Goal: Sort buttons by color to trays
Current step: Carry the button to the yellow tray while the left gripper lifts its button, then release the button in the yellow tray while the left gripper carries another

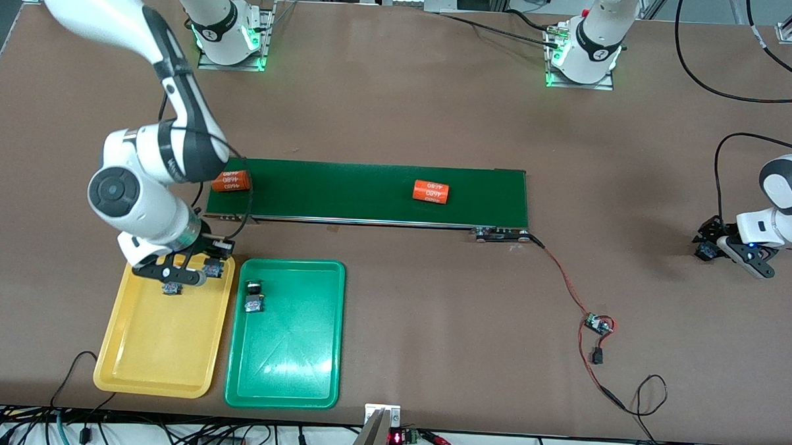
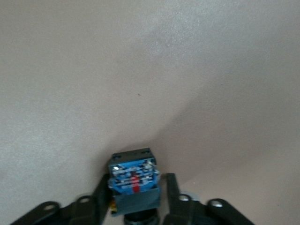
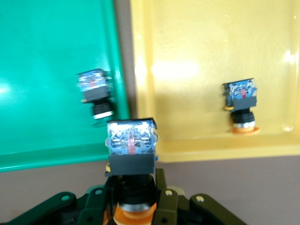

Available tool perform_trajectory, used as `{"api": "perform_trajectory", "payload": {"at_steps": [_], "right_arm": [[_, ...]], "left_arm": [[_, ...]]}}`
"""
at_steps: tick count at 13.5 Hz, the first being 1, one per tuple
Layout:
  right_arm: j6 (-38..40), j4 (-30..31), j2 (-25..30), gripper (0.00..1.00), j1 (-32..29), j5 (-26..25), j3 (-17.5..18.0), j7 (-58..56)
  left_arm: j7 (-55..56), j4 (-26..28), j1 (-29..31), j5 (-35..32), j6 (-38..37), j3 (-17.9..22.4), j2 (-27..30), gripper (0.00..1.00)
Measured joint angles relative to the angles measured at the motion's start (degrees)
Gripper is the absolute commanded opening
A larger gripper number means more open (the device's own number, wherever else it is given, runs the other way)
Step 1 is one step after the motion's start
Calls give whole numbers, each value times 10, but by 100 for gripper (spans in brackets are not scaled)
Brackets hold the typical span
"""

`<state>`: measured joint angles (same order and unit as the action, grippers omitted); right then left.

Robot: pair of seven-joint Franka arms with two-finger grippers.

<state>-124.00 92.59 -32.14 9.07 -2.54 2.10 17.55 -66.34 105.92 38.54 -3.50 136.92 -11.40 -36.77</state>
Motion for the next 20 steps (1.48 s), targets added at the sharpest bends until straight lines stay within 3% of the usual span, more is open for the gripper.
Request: {"api": "perform_trajectory", "payload": {"at_steps": [2, 5, 10, 11, 13, 18, 19, 20], "right_arm": [[-11, -23, -38, 3, -23, 0, 0, -38], [-55, -47, -83, 3, -43, -1, 0, -71], [-119, -50, -123, 5, -51, -1, -5, -103], [-120, -50, -125, 26, -52, -1, -5, -104], [-120, -50, -126, 54, -53, -1, -6, -105], [-121, -54, -126, 62, -58, 0, -6, -105], [-121, -56, -126, 71, -58, 0, -5, -105], [-120, -57, -125, 100, -57, 1, -1, -105]], "left_arm": [[-7, -3, 0, 0, 0, 0, 0, 3], [-9, -12, -4, 0, -15, -8, 12, 0], [104, -17, -32, 0, -171, -75, 80, 0], [148, -17, -50, 0, -204, -85, 100, 0], [240, -15, -105, 0, -255, -92, 147, 0], [467, -1, -245, 2, -327, -97, 226, 0], [504, 5, -268, 7, -327, -101, 229, 0], [535, 11, -284, 20, -324, -108, 228, 0]]}}
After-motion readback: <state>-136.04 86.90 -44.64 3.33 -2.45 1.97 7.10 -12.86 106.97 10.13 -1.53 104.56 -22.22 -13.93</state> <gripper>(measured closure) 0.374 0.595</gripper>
